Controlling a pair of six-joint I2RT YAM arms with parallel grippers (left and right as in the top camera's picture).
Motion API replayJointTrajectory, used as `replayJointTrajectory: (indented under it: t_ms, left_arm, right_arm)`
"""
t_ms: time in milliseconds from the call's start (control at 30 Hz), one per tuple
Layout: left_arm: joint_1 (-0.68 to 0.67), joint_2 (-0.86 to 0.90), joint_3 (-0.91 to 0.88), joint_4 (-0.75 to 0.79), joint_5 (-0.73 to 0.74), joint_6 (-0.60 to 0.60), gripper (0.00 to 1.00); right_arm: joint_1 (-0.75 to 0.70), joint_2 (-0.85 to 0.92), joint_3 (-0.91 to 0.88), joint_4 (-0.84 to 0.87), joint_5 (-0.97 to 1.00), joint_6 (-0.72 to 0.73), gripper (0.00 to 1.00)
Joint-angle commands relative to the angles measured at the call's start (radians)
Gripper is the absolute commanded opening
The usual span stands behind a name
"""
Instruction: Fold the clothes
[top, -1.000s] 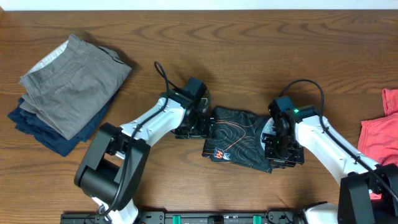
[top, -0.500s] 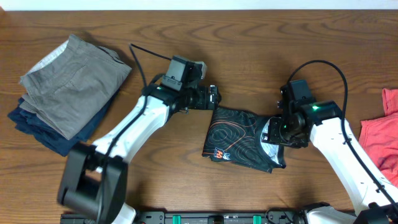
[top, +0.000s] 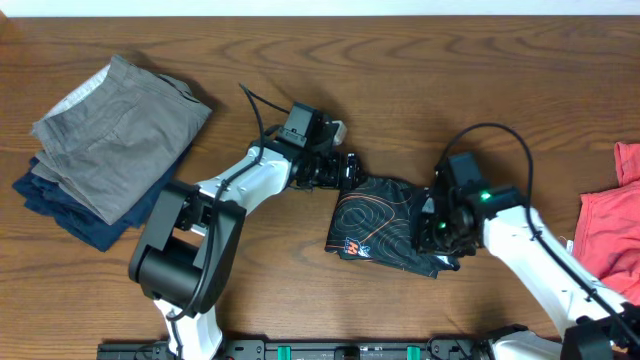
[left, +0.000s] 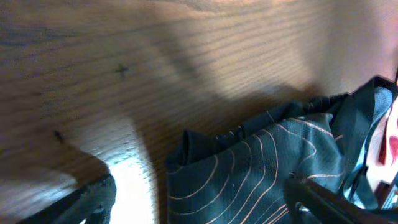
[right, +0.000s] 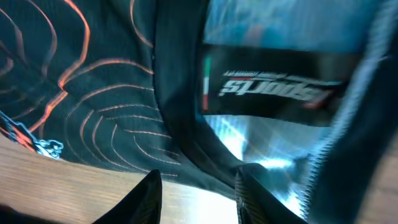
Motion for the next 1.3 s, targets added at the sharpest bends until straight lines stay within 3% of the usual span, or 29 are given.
replayJointTrajectory:
  t_ms: [0,67,133,267,400,567,767,833,933,1033,1267]
  left_arm:
    - [-0.009,0.033,0.003,0.01,0.026,0.012,0.8]
    - [-0.016,0.046,0.003,0.019,0.026,0.012,0.73]
    - [-0.023,0.057,0.003,0.023,0.026,0.012,0.58]
    - [-0.028,0.066,0.003,0.018,0.026,0.012,0.06]
    - [-0.007,0.065,0.003,-0.013,0.026,0.01,0.06]
    - [0.06,0.065,0.003,-0.17,0.025,-0.073,0.06]
    - [0.097,0.065,0.003,-0.458,0.027,-0.364,0.06]
    - [0.085,0.065,0.003,-0.527,0.033,-0.405,0.06]
    - [0.073,0.063,0.003,-0.586,0.033,-0.405,0.11]
    - [0.076,0.058,0.003,-0.604,0.013,-0.405,0.14]
    - [0.108,-0.007,0.004,-0.634,-0.163,-0.404,0.17]
  right_arm:
    - [0.019,0.004,-0.042,0.036,-0.027,-0.013,0.37]
    - [0.019,0.005,-0.06,0.059,-0.027,-0.013,0.37]
    - [0.019,0.007,-0.077,0.082,-0.027,-0.013,0.35]
    - [0.019,0.008,-0.113,0.127,0.035,0.022,0.31]
    - [0.007,0.008,-0.125,0.167,0.164,0.051,0.3]
    - [-0.047,0.008,-0.124,0.305,0.208,0.002,0.26]
    - [-0.071,0.008,-0.112,0.496,0.182,-0.105,0.28]
    - [-0.071,0.008,-0.098,0.505,0.173,-0.104,0.29]
    - [-0.071,0.005,-0.064,0.445,0.127,-0.103,0.33]
    - [-0.072,-0.004,-0.011,0.308,0.083,-0.103,0.31]
    - [-0.072,-0.036,0.087,0.006,0.079,-0.101,0.31]
